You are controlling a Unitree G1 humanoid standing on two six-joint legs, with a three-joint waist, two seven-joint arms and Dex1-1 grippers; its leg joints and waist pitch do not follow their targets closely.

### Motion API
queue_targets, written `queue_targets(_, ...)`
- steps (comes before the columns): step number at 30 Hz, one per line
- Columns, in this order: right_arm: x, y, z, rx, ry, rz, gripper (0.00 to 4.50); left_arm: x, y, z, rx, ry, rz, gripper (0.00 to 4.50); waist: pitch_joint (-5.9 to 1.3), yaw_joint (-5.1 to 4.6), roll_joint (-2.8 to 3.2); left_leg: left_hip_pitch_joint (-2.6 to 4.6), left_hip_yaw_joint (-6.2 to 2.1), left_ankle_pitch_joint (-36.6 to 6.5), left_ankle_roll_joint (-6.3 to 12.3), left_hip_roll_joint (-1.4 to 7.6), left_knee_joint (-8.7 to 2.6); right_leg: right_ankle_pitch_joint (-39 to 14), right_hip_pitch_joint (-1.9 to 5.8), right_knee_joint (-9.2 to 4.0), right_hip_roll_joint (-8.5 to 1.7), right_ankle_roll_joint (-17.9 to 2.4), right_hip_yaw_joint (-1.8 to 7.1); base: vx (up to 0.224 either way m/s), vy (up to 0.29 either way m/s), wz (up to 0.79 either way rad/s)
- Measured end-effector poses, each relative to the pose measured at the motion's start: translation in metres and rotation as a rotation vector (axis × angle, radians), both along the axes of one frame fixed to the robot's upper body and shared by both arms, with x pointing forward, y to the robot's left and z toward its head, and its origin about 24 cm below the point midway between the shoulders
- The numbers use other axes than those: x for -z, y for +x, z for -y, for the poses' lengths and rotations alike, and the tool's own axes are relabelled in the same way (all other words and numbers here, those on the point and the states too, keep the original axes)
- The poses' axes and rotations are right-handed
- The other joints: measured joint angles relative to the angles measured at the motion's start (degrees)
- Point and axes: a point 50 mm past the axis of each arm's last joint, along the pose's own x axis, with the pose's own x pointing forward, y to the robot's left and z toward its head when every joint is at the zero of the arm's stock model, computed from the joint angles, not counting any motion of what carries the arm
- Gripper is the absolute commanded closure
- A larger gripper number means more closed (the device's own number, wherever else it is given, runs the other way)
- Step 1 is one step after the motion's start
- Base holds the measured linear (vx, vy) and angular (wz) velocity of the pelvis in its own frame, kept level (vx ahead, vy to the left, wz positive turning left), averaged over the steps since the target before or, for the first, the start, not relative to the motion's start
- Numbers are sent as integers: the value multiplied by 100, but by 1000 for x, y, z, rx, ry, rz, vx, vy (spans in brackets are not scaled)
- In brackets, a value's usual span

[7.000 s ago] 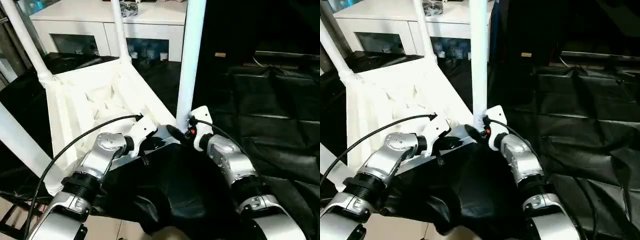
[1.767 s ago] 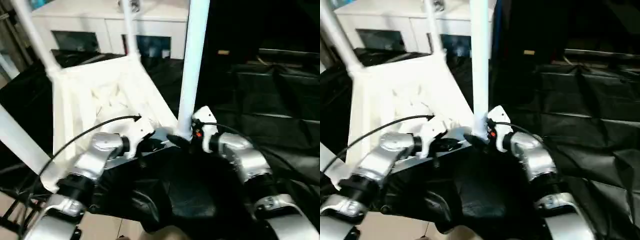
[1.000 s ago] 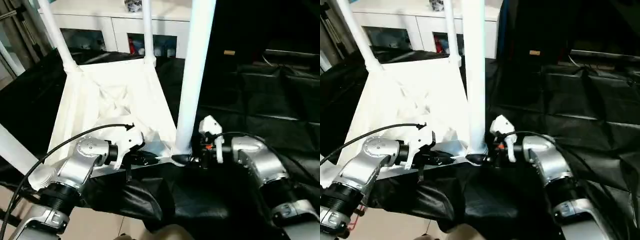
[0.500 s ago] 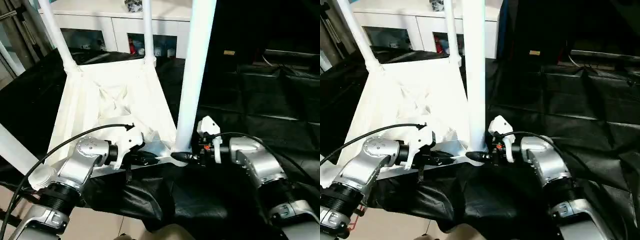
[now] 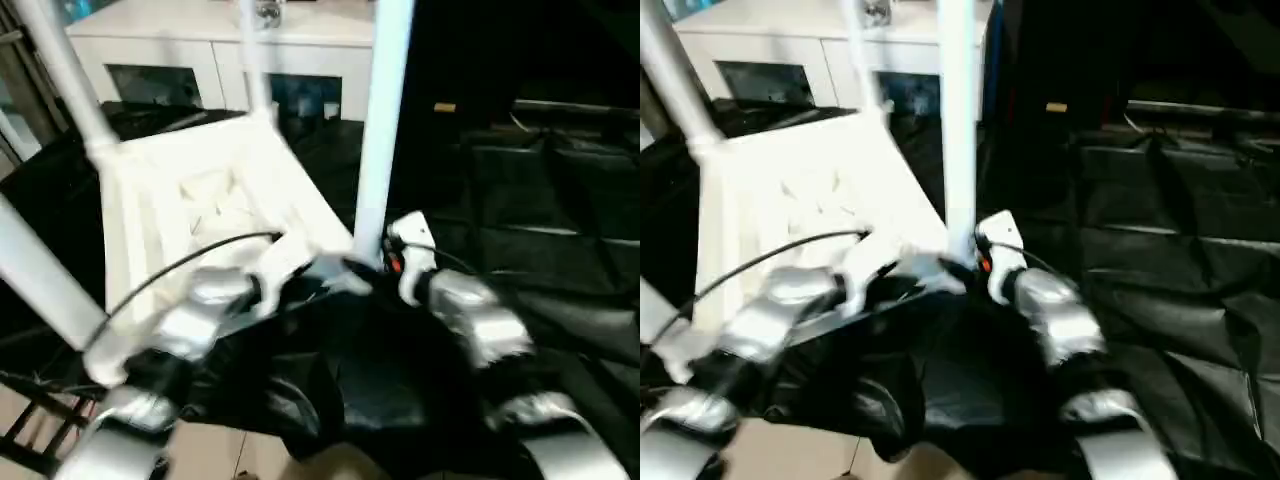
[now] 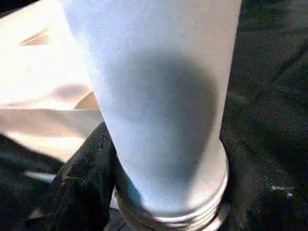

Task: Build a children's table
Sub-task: Rotate leg to tighten

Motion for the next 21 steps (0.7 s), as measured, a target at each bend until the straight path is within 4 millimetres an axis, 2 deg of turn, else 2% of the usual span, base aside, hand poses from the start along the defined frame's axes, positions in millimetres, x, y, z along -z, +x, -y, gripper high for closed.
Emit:
queue_targets(2,0,1,0,30,10,4,176,0,2,4,-12,-3,-1,450,-4,6,7,0,0,0,0,0,0,0,0,-6,0,-1,-1,0,0,0)
queue_targets(3,1,2,0,47,12,5,120,0,3,6,-17,-2,0,450,-6,7,9,-1,0,0,1,0,1,1,1,-6,-2,-1,0,0,0,0)
queue_targets(4,1,2,-1,50,11,8,106,1,3,7,-18,-2,-2,450,-7,6,12,-1,0,0,1,0,1,1,4,-7,-3,-1,1,0,0,0)
queue_targets(9,2,2,-4,37,-7,13,62,1,4,5,-19,2,0,450,-7,-6,10,4,-1,0,1,0,2,1,12,-7,-4,-2,0,0,0,0)
queue_targets(11,1,2,-6,10,-7,19,57,0,4,2,-6,5,1,450,-6,-10,9,3,-2,0,1,1,1,1,11,-8,-3,-1,-2,0,0,0)
queue_targets(12,0,1,-6,-16,-7,22,39,0,3,0,4,5,-2,450,-6,-22,9,2,-2,0,1,1,0,1,9,-8,-3,-1,-2,0,0,0)
queue_targets(17,-4,-7,5,-236,-29,29,39,-2,-6,-15,90,-1,-9,450,-5,-8,9,-10,-1,-2,2,3,-15,-4,-12,-11,0,0,-11,0,0,0)
queue_targets(21,-6,-17,14,-410,-36,22,39,-3,-15,-21,193,-4,-27,450,-2,74,4,-15,-1,-2,5,6,-8,-5,-29,-11,-1,-2,-17,0,0,0)
